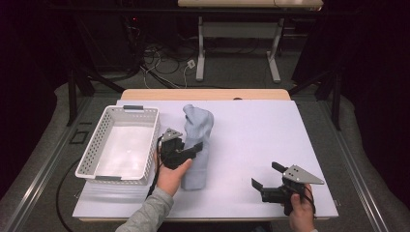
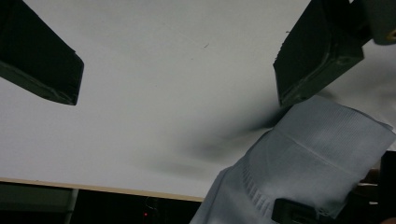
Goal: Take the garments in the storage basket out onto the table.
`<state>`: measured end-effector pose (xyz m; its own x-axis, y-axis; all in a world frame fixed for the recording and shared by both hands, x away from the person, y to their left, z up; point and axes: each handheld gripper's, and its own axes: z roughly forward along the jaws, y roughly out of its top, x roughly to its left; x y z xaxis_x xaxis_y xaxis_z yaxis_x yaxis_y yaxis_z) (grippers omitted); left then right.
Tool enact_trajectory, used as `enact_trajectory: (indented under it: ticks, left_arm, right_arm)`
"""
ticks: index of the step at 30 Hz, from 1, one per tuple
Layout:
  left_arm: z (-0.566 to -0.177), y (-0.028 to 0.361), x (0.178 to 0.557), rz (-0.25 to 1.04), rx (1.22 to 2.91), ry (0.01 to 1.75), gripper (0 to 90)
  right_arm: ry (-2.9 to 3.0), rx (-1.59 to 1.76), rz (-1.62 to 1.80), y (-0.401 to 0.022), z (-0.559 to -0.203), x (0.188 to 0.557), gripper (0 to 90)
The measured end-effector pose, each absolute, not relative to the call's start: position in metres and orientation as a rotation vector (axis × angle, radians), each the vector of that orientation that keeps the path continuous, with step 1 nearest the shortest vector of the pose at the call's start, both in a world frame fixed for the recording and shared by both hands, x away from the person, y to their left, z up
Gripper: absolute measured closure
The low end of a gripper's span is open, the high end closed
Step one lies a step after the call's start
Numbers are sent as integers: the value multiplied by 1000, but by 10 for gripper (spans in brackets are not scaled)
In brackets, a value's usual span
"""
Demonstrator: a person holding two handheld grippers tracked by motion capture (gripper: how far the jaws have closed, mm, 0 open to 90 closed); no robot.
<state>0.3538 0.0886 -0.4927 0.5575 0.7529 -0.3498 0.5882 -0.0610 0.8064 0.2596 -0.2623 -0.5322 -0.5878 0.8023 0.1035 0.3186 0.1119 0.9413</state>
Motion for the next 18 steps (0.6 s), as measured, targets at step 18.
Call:
enact_trajectory:
  ticks: [18]
  left_arm:
    - [-531,81,373,156,1785,1191,605]
  right_arm:
    - [1968,1089,1470,-264,-532,259,12]
